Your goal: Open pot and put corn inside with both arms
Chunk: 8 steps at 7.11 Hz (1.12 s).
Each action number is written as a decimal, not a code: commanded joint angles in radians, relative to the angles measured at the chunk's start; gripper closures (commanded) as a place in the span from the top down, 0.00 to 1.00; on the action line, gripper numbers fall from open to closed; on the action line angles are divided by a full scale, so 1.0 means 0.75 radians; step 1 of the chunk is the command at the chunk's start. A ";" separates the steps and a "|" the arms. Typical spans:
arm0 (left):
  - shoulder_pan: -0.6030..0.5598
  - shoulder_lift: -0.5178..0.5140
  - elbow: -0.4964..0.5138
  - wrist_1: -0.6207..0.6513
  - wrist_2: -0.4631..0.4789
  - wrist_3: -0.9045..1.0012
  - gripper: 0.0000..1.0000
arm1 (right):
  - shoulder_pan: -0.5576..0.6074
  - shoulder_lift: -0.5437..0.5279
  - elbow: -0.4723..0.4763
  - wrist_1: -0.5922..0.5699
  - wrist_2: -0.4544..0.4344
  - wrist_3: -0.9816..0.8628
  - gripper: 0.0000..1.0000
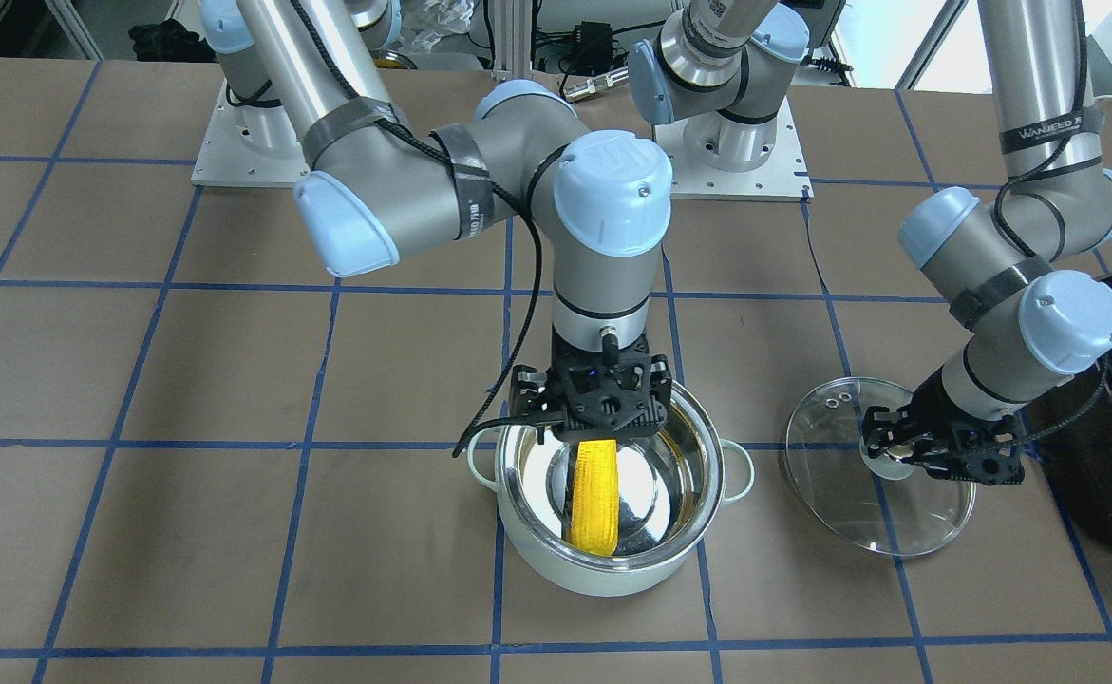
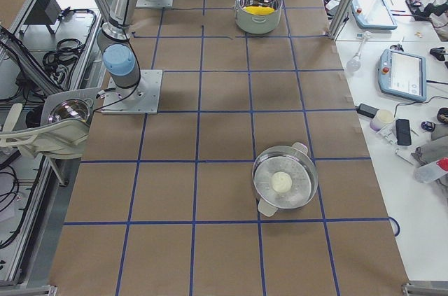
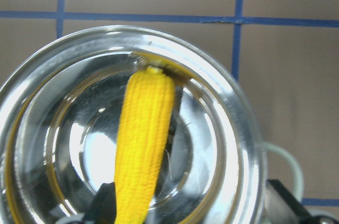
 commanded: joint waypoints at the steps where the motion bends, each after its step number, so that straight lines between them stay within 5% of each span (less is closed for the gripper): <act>1: 0.000 -0.002 0.005 -0.004 -0.003 0.012 1.00 | -0.206 -0.147 0.016 0.193 -0.002 -0.161 1.00; 3: -0.029 0.061 0.040 -0.024 0.013 0.012 1.00 | -0.365 -0.288 0.150 0.253 0.004 -0.172 1.00; 5: -0.143 0.165 0.217 -0.356 0.021 -0.022 1.00 | -0.409 -0.472 0.385 0.239 0.002 -0.254 1.00; 8: -0.411 0.310 0.549 -0.923 0.042 -0.386 1.00 | -0.498 -0.583 0.404 0.337 0.006 -0.236 1.00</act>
